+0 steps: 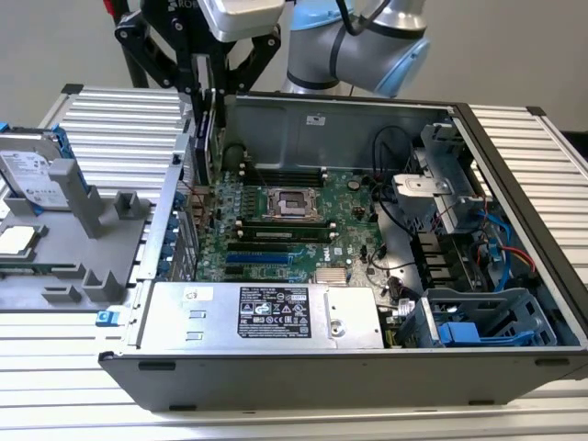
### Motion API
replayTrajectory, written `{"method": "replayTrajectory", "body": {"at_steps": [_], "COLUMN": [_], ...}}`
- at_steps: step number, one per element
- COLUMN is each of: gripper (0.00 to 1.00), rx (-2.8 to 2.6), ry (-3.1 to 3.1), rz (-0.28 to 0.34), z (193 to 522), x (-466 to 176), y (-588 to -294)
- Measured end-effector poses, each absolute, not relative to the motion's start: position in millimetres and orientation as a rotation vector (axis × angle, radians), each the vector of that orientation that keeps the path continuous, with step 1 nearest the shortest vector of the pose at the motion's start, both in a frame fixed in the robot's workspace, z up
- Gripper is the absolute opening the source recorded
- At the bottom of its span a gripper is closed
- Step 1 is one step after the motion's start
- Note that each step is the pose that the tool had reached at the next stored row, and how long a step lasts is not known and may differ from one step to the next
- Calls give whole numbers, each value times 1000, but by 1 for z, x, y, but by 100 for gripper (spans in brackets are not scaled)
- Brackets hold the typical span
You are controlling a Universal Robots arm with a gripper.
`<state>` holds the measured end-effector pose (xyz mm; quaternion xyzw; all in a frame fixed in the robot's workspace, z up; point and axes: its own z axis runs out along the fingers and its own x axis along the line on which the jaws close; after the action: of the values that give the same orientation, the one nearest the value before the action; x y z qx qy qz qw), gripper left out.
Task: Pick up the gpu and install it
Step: 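Pick up the gpu and move the gpu toward the slot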
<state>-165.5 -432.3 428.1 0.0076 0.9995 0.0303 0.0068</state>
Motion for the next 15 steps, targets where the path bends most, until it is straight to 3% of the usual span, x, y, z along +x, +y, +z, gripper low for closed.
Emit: {"method": "replayTrajectory", "body": {"at_steps": [15], "gripper": [0], "rx": [23], "ry": [3127], "rz": [95], "z": [428], "x": [-144], "y": [-432]}}
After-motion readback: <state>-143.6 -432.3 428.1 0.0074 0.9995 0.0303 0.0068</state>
